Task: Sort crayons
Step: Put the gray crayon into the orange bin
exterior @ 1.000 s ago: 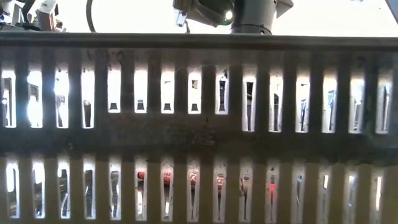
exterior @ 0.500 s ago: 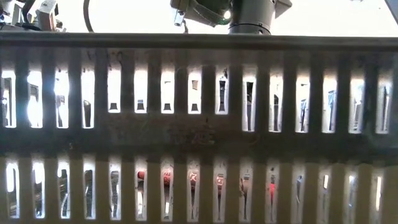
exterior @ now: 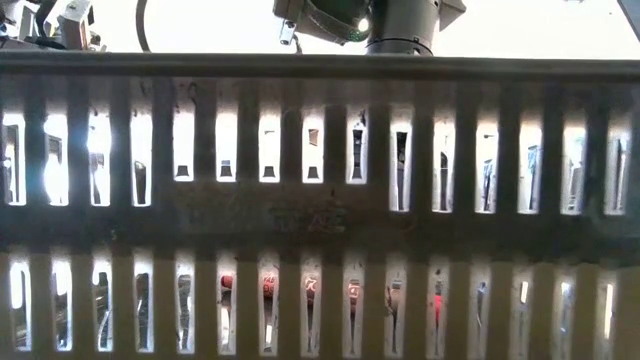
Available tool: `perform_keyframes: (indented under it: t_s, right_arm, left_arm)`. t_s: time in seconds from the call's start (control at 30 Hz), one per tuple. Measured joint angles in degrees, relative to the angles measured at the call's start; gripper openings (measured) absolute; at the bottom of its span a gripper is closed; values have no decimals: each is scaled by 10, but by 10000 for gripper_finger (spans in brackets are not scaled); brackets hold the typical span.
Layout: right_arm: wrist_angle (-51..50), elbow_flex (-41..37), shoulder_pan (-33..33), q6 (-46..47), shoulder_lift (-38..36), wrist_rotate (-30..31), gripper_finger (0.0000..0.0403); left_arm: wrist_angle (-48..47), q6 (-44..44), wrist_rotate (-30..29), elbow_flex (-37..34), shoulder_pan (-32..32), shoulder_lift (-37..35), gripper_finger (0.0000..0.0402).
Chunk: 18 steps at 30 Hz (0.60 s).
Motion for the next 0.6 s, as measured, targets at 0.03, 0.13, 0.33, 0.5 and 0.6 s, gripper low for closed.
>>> perform_keyframes:
  t_s: [0.03, 0.13, 0.33, 0.5, 0.6]
  right_arm:
    - [0, 0, 0, 0, -1, 0, 5]
    - [0, -1, 0, 0, -3, -1, 8]
    - [-7, 12, 0, -2, -5, -4, 7]
    - [-37, 48, -3, -15, 0, -7, 6]
    - [-65, 82, -3, -29, -1, 2, 6]
  left_arm:
    - [0, 0, 0, 0, 0, 0, 45]
    - [0, 0, 0, 0, 0, 0, 45]
    - [0, 0, 0, 0, 0, 0, 45]
    - [0, 0, 0, 0, 0, 0, 45]
    - [0, 0, 0, 0, 0, 0, 45]
